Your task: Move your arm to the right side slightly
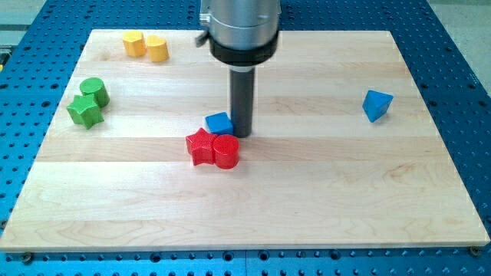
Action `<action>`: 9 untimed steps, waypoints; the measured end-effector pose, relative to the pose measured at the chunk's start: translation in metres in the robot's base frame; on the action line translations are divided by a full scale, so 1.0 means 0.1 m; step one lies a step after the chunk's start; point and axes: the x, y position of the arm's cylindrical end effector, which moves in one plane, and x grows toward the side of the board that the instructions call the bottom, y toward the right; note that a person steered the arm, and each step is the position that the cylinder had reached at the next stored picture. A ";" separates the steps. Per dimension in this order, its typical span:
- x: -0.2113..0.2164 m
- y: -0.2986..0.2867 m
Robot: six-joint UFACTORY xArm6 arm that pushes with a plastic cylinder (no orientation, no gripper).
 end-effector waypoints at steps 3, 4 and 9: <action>-0.76 -0.31; -0.72 -0.70; -0.38 0.11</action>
